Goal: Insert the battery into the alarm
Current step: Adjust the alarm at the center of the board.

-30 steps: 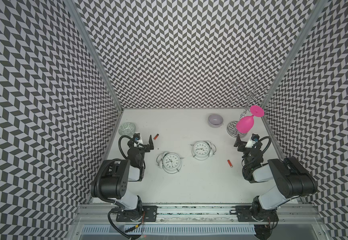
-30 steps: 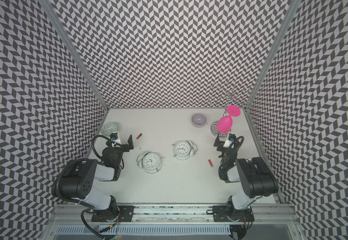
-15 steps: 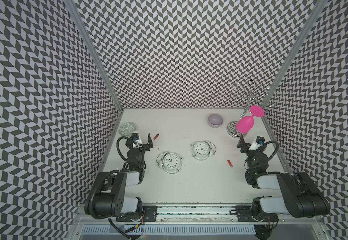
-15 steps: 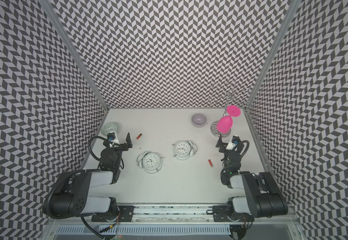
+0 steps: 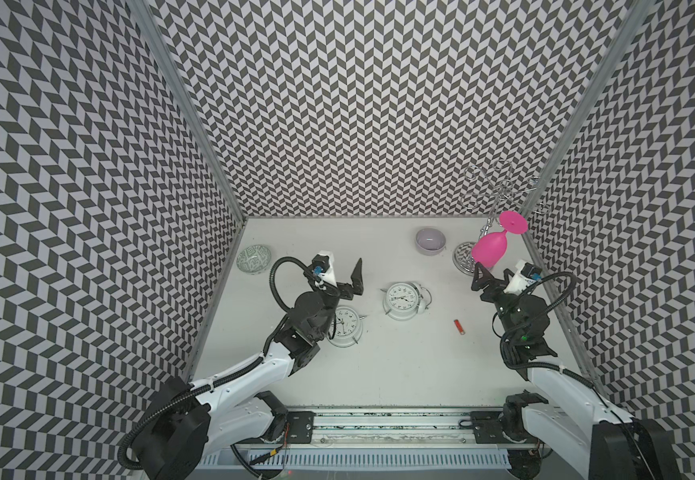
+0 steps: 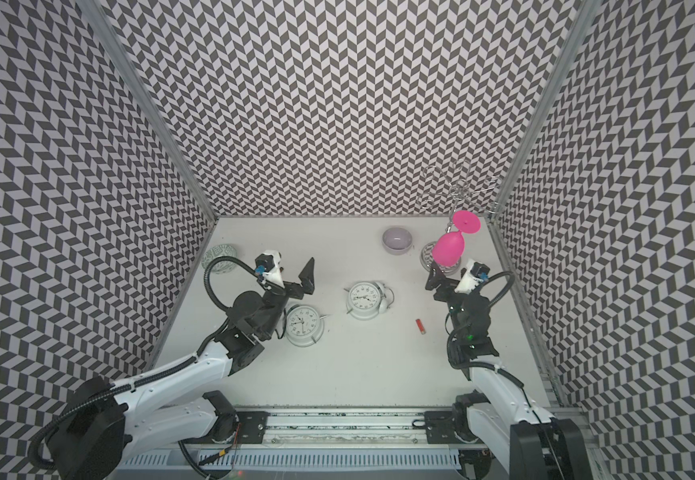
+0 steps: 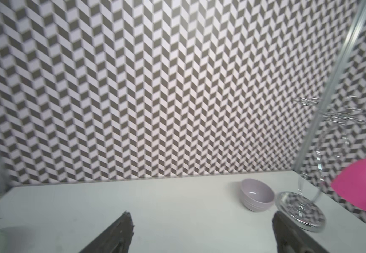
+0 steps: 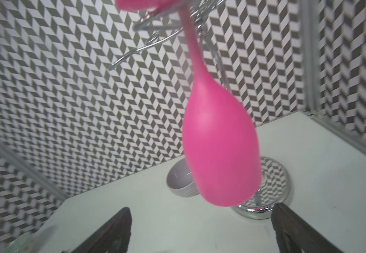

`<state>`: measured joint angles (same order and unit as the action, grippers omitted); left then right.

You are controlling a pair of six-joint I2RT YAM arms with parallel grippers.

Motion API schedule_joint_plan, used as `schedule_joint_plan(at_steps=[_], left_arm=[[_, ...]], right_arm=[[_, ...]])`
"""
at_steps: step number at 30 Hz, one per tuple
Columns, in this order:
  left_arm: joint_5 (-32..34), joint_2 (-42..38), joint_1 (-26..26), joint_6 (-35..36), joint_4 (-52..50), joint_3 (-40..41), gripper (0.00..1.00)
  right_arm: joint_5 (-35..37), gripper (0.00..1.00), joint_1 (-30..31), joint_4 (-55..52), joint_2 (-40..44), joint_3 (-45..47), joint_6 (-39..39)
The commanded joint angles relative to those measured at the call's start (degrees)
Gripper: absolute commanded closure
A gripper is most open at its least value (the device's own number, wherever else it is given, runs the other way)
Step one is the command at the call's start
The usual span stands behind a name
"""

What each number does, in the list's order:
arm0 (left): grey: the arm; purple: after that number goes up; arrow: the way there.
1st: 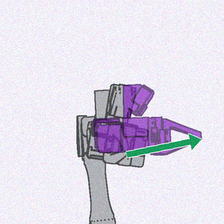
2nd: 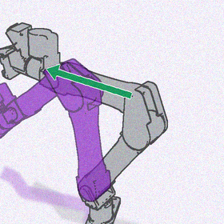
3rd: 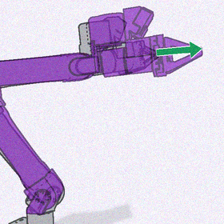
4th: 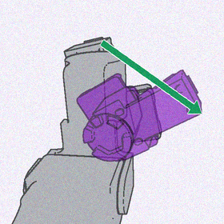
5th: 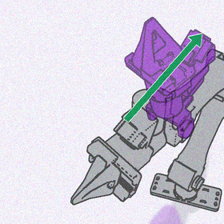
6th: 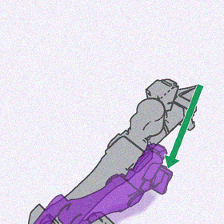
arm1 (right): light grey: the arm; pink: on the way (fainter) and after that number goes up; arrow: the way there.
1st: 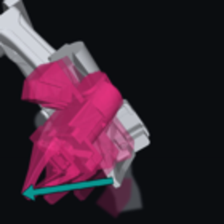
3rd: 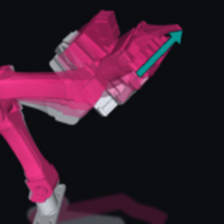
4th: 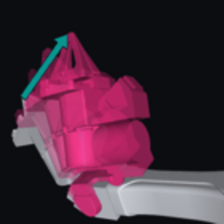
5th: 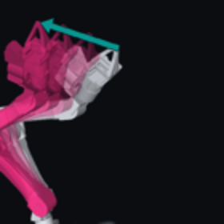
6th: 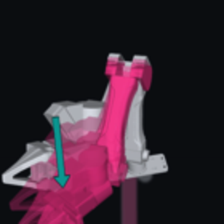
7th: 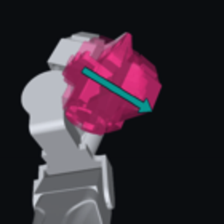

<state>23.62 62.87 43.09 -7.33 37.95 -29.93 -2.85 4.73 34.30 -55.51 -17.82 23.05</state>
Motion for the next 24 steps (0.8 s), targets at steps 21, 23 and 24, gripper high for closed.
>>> schedule_joint_plan(at_steps=[21,23,24], left_arm=[[-23.53,10.53,-0.02,-13.64,-5.49,-0.71,0.01],[-24.12,10.94,-0.82,-14.20,-4.86,-0.31,0.01],[-24.31,11.24,-1.09,-14.39,-4.59,-0.15,0.01]], right_arm=[[-29.36,0.51,3.33,-21.34,-32.15,-17.99,-1.84],[-29.27,0.52,3.79,-21.00,-33.43,-18.37,-1.86],[-29.37,0.52,4.04,-20.88,-34.17,-18.76,-1.91]])
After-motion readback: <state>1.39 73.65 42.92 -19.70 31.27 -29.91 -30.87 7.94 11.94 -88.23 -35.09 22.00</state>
